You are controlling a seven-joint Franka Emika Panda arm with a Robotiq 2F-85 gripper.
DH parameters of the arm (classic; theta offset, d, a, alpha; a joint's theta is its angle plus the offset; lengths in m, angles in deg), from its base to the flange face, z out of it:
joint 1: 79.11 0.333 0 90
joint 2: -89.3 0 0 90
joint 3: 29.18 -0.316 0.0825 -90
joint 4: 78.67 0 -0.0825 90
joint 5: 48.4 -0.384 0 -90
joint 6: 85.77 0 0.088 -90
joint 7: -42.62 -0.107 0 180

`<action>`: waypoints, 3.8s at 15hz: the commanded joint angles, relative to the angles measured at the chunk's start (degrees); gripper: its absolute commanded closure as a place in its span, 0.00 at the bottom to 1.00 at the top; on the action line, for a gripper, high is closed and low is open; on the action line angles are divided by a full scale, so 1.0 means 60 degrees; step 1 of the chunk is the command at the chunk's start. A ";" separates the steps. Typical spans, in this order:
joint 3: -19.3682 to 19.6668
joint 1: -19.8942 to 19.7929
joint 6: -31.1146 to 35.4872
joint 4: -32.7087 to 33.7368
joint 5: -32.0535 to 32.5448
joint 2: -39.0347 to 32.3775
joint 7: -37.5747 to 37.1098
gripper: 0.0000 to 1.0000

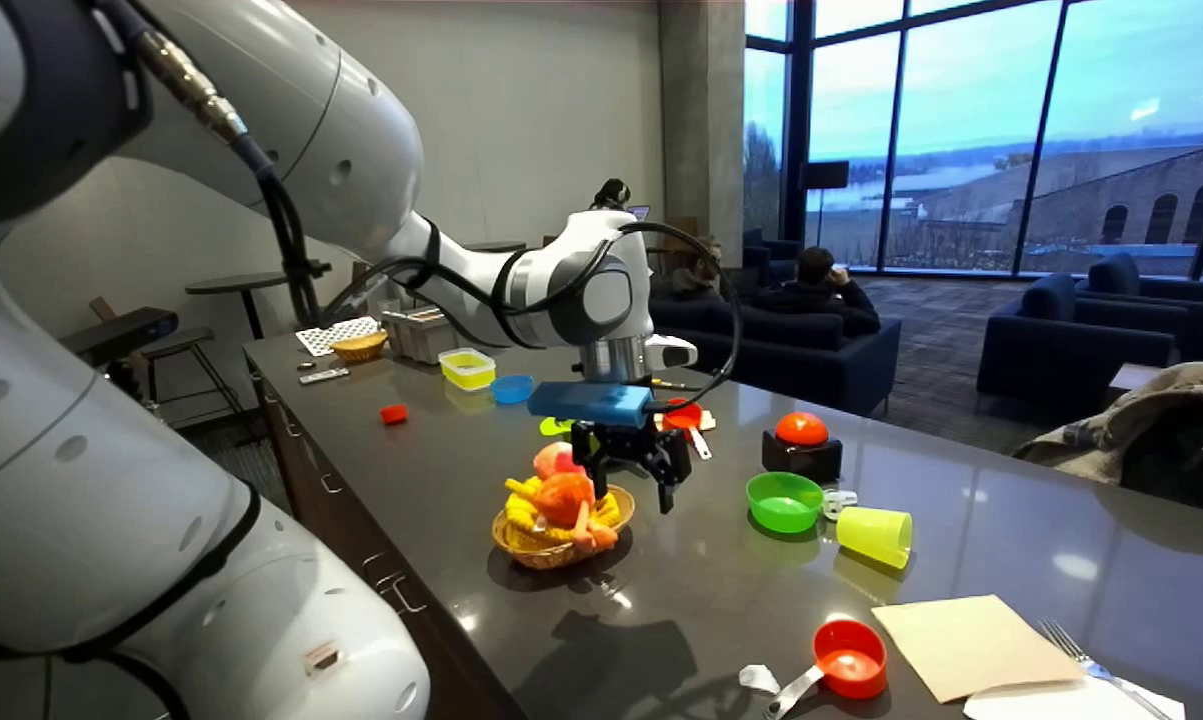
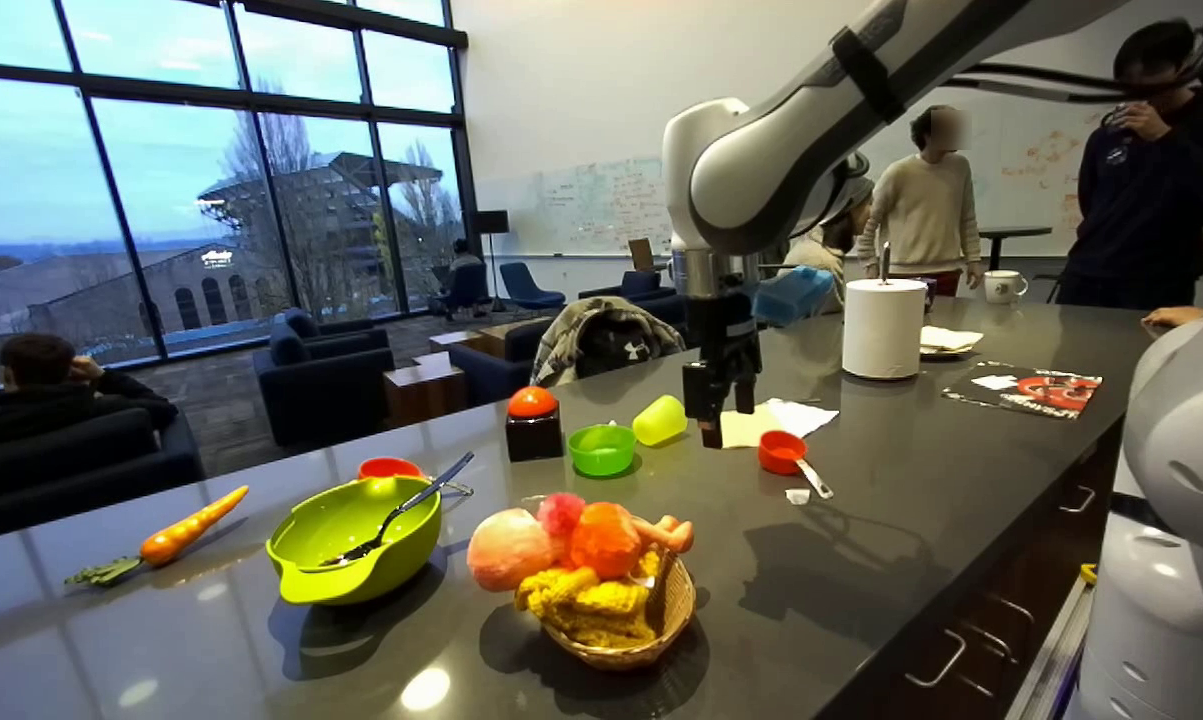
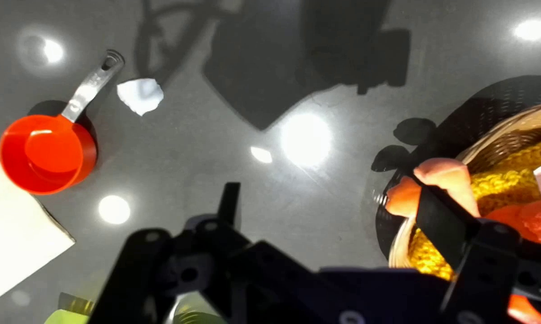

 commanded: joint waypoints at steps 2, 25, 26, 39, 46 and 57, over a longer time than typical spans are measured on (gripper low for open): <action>-0.0394 0.0606 -0.0369 0.1011 -0.0020 -0.0583 0.0362 0.00; -0.1603 0.1466 -0.1288 0.7335 -0.1412 -0.5735 -0.0695 0.00; -0.1646 0.1506 -0.1340 0.7260 -0.1462 -0.5725 -0.0711 0.00; -0.2482 0.2387 -0.0990 0.5475 -0.2626 -0.5189 -0.2062 0.00; -0.2610 0.2526 0.0491 0.3787 -0.2642 -0.4742 -0.2431 0.00; -0.2545 0.2495 0.0774 0.2636 -0.1999 -0.4441 -0.2632 0.00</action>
